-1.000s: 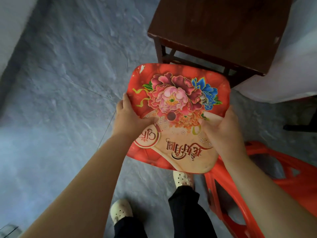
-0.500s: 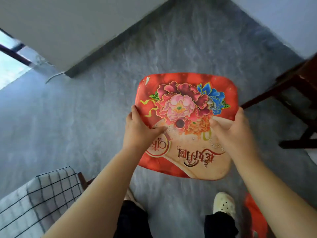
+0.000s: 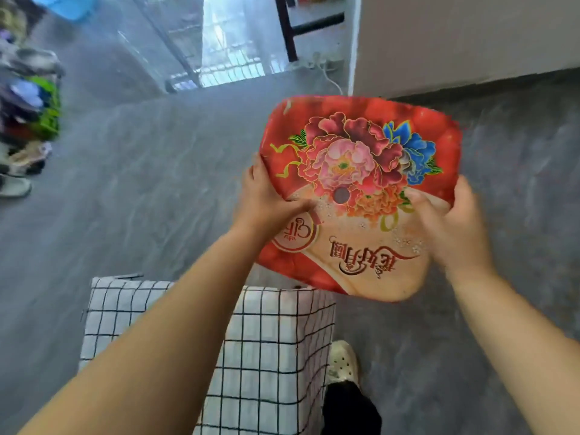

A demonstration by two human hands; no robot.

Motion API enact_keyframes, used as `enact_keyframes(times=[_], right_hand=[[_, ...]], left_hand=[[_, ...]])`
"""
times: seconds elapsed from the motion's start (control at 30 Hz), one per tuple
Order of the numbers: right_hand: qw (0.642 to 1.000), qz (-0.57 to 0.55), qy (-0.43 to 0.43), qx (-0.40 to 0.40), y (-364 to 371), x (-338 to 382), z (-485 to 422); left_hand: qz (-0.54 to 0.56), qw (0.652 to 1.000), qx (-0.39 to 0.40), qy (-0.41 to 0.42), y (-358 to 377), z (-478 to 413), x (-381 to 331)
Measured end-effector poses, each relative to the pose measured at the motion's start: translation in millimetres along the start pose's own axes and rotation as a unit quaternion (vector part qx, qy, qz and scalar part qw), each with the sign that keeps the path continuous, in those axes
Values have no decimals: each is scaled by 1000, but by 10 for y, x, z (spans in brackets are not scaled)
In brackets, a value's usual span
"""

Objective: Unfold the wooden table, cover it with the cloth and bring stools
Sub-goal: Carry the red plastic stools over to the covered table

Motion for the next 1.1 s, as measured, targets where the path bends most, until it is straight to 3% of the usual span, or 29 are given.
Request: enact_keyframes(times=[0.3,0.53,0.67,0.9,1.1], right_hand=[[987,25,-93,127,2065,906,-24],[964,-72,-47,250,3039,694,-19],[950,-60,-60,302,3332,565,-13],[952,-8,-77,298,3386,540,11],[954,92,-92,271,3290,638,-27]], left_hand=[[-6,995,-42,-87,-1107,-731,1642],[-49,991,23,-119,-1272,-1092,2440],[-26,985,74,-151,-1172,-1375,2853],[-68,982,86,-153,-1122,-1444,2732],[-243,958,-2,-153,-1235,-1373,2636]])
Point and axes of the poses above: each hand's wrist, its own z-axis away from the middle knuckle, its own y-axis out of the palm, x = y × z, the point moved 10 cm from there along -z, towards the middle knuckle, and after that the axes turned 10 degrees about -y, right-handed, at the moved point
